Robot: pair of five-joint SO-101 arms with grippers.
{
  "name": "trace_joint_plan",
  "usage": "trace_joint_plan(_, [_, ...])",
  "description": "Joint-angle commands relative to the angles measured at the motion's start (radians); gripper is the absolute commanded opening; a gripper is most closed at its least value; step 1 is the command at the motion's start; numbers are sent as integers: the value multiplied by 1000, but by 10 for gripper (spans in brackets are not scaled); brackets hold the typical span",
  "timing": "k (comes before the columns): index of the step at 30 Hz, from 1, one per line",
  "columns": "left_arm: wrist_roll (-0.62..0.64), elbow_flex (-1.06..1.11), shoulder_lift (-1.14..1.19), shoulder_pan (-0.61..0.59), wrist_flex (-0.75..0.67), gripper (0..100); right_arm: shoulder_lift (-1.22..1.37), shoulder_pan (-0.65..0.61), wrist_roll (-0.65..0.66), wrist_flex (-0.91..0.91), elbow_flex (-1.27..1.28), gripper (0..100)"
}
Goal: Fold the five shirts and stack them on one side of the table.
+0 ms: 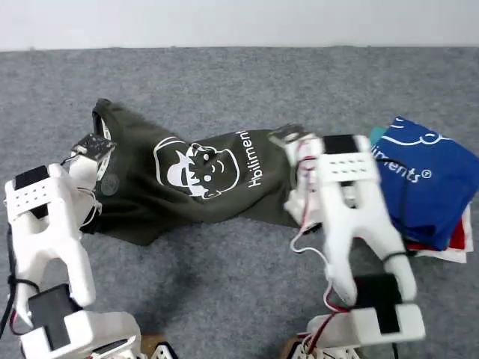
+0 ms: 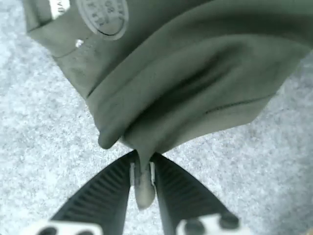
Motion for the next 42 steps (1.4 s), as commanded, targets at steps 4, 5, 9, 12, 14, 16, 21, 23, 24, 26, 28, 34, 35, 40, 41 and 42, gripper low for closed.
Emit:
trace_joint_plan(4, [31, -35, -58, -8, 11, 13, 99, -130, -5, 1, -141, 213])
trace_joint_plan(5, [31, -42, -61, -11, 23, 13, 114, -142, -5, 1, -160, 214])
trace_joint_plan(9, [31, -102, -107, -15, 107, 13, 194, -168, -5, -1, -232, 214])
trace_joint_plan(12, [57, -140, -183, -25, 152, 13, 257, -170, -5, 1, -296, 214])
trace_joint_plan(14, [87, -154, -238, -29, 157, 13, 286, -168, -8, 1, -336, 214])
trace_joint_plan(16, [94, -154, -279, -29, 161, 13, 311, -170, -8, 1, -367, 214])
trace_joint_plan(21, [94, -153, -315, -26, 221, 13, 369, -170, -8, -27, -419, 213])
trace_joint_plan(23, [94, -151, -313, -26, 239, 13, 403, -165, -8, -56, -440, 213])
trace_joint_plan(24, [95, -151, -315, -26, 245, 13, 423, -165, -8, -81, -446, 213])
trace_joint_plan(26, [95, -151, -315, -25, 253, 13, 464, -163, -8, -150, -451, 213])
trace_joint_plan(28, [95, -151, -315, -28, 253, 13, 493, -150, -8, -234, -453, 213])
trace_joint_plan(34, [94, -150, -315, -28, 275, 13, 513, -113, -6, -266, -532, 213])
trace_joint_plan(35, [94, -150, -315, -28, 275, 13, 510, -113, -6, -246, -548, 213])
trace_joint_plan(40, [94, -150, -313, -23, 270, 13, 486, -110, -6, -119, -657, 213])
trace_joint_plan(41, [94, -150, -311, -23, 269, 13, 483, -110, -6, -91, -674, 213])
trace_joint_plan(42, [94, -150, -310, -23, 269, 13, 481, -111, -6, -58, -687, 213])
